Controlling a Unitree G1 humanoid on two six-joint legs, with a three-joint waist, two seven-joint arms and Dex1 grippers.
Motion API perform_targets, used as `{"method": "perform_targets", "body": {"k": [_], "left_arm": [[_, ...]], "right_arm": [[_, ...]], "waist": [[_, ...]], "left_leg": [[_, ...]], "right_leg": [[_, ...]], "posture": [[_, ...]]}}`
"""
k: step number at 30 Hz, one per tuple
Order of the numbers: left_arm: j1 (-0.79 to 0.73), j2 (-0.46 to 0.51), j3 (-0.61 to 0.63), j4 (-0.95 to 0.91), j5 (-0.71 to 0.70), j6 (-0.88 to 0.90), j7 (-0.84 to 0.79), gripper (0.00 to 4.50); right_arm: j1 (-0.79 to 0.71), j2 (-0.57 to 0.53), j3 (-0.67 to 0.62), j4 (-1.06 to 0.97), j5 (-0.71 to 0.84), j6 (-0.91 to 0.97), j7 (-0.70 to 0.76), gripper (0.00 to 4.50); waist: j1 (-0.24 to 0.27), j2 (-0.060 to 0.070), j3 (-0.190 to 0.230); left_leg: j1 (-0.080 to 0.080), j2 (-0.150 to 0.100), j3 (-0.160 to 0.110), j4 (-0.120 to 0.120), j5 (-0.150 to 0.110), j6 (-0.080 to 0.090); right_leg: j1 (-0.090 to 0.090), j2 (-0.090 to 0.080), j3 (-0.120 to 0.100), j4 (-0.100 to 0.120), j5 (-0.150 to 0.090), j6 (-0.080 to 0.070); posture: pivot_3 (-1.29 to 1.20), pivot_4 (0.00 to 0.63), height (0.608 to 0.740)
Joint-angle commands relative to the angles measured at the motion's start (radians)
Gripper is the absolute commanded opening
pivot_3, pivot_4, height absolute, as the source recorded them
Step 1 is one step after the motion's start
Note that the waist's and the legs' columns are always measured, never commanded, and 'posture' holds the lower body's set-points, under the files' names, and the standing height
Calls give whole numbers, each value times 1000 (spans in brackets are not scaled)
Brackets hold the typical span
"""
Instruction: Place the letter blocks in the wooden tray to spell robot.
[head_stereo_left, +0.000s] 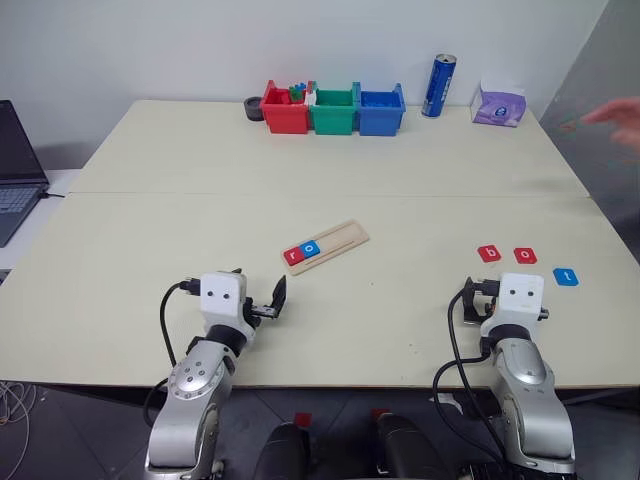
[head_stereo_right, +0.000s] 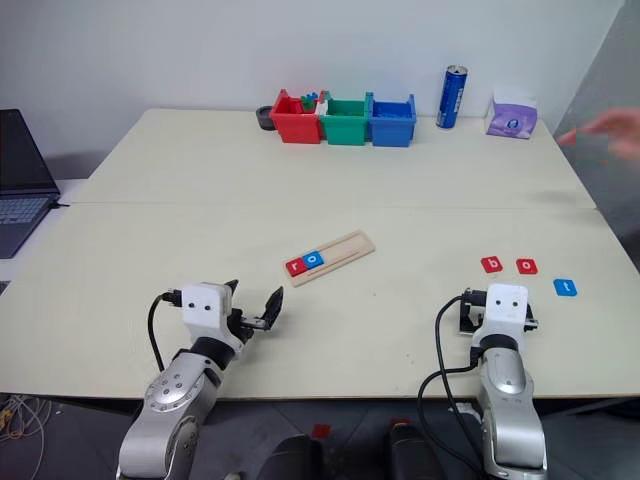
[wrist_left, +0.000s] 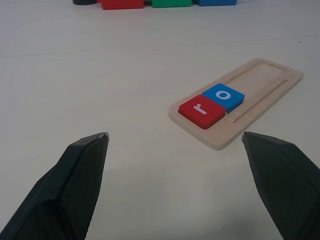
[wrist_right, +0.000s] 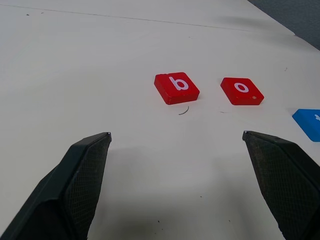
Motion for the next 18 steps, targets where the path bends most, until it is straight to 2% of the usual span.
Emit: {"method": "perform_targets", "body": {"k": [1,18], "left_arm": [[5,5,12,-47,2,-20,4,4500],[20,-7,14,-49,-18,-39,-10,4500]], "right_arm": [[-3,-2,1,-40,-4,-32,-2,4482],[8,-6,-4,-49,-6,-47,0,4482]], "waist": [[0,0,0],[0,0,0]], "left_leg": [[0,0,0,0,0,0],[0,0,0,0,0,0]], "right_leg": [[0,0,0,0,0,0],[0,0,0,0,0,0]], "posture": [[0,150,740],[0,150,740]]}}
